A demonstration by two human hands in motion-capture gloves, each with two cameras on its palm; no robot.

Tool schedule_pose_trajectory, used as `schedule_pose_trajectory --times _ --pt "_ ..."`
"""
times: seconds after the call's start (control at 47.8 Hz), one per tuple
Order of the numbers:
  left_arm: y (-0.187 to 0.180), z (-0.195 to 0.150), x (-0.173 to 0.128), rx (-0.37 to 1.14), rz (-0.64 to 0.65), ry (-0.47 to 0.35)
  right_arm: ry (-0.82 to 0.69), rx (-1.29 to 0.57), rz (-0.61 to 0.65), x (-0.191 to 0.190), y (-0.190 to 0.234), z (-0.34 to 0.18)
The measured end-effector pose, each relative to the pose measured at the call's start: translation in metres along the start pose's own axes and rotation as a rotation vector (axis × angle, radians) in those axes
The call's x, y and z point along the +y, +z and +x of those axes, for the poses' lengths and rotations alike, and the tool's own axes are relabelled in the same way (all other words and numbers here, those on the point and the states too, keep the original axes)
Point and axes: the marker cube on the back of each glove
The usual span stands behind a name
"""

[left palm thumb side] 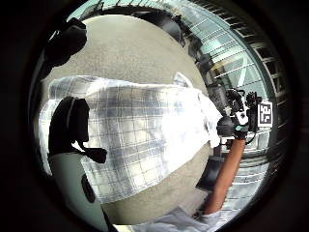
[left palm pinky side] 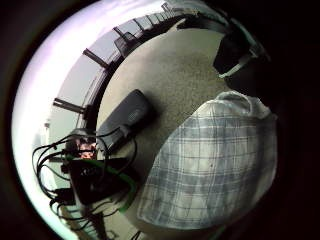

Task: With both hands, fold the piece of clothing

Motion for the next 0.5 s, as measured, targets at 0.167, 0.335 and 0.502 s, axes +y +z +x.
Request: schedule_pose_trajectory --times 0.167,0.335,0.502 --pt "-0.013 0.019 0.031 -0.012 0.01 0.076 0.103 -0.141 -0.064 0.037 0.004 0.066" --pt "0.019 0.019 0.041 -0.144 -0.085 0.095 0.202 0.168 -0.386 0.074 0.034 0.114" --pt "0.039 0.015 0.042 -0.066 -0.174 0.087 0.225 0.24 -0.366 0.073 0.046 0.123"
